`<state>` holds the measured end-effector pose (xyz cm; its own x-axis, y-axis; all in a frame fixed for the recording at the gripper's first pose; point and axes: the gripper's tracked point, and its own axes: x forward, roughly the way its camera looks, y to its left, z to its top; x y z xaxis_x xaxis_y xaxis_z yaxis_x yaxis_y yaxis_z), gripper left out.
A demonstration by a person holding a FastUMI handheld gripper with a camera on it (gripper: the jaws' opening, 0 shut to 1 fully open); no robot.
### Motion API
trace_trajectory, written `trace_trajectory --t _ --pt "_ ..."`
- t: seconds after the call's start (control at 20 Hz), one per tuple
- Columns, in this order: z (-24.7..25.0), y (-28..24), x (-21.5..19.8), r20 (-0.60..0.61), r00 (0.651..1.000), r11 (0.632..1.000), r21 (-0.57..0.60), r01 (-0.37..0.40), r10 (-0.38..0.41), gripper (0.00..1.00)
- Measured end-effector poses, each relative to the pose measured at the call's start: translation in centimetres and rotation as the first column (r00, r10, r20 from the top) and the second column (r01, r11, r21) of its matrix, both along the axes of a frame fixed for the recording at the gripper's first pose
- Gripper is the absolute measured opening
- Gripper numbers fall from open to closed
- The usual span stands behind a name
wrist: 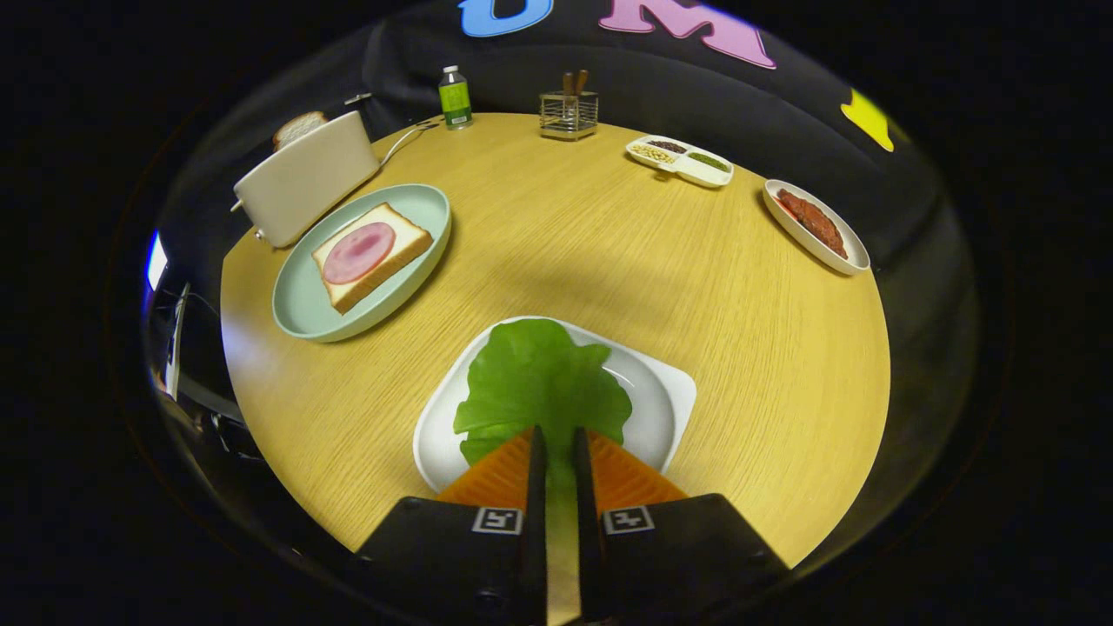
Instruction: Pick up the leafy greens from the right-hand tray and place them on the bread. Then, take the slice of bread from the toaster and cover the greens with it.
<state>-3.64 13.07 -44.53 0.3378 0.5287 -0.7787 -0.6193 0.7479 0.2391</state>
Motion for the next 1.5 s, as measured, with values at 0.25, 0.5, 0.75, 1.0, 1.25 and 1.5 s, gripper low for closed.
trace_trajectory --t 0.25,0.5,0.75,1.0,1.25,1.5 --pt "2.2 -0.1 0.3 -0.001 0.999 0.997 0.049 0.053 -0.053 0.06" --pt "8.8 -0.1 0.8 0.071 0.994 0.988 0.129 0.079 -0.088 0.05" --pt "15.4 3.9 0.0 0.119 0.991 0.979 0.201 0.028 -0.053 0.05" --pt "19.8 10.3 -0.4 0.155 0.988 0.969 0.241 -0.046 0.008 0.05" --pt "20.6 14.7 0.3 0.125 0.992 0.972 0.230 -0.051 0.022 0.05" --pt "18.9 18.3 1.9 0.077 0.997 0.975 0.221 -0.009 -0.008 0.06"
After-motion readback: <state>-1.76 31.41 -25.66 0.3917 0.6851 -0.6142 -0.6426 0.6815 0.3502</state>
